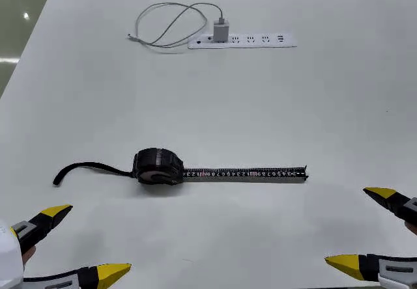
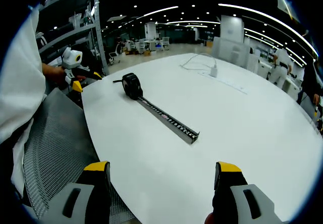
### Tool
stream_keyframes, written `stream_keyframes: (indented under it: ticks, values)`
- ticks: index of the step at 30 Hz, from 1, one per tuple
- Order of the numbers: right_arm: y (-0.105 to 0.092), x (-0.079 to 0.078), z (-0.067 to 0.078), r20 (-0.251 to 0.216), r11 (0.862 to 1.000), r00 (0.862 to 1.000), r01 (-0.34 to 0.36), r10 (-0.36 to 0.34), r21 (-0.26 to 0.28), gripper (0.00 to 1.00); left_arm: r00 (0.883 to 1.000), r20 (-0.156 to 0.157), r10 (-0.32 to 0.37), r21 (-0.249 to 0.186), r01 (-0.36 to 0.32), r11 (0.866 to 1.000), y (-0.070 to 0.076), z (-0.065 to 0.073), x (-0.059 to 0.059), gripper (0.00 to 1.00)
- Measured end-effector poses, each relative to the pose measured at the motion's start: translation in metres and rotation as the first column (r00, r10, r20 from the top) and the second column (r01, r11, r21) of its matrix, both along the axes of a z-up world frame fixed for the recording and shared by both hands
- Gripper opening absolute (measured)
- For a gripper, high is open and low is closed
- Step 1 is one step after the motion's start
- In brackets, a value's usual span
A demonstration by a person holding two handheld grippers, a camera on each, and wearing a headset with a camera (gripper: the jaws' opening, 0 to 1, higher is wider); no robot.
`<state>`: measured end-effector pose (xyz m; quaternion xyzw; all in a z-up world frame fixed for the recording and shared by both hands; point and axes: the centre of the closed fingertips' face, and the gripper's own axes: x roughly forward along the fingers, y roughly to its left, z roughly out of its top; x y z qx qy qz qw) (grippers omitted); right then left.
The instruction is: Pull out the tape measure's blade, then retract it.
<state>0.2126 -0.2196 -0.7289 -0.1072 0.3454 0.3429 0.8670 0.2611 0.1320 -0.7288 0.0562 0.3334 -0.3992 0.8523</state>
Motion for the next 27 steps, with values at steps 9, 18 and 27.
stream_keyframes:
  ticks: [9, 18, 27]
  values:
    - [0.000, 0.003, 0.001, 0.004, 1.000, 1.000, -0.005, 0.005, -0.002, 0.83, 1.000, 0.000, -0.007, -0.008, 0.007, 1.000, -0.017, -0.002, 0.006, 0.88]
    - [0.002, 0.004, -0.001, 0.000, 1.000, 1.000, -0.014, 0.014, 0.002, 0.83, 1.000, 0.010, -0.009, -0.012, 0.010, 1.000, -0.029, -0.002, 0.019, 0.88]
    - [0.000, 0.001, -0.006, -0.010, 1.000, 1.000, -0.026, 0.026, -0.001, 0.83, 0.999, 0.020, -0.031, -0.014, 0.031, 0.999, -0.042, -0.002, 0.031, 0.88]
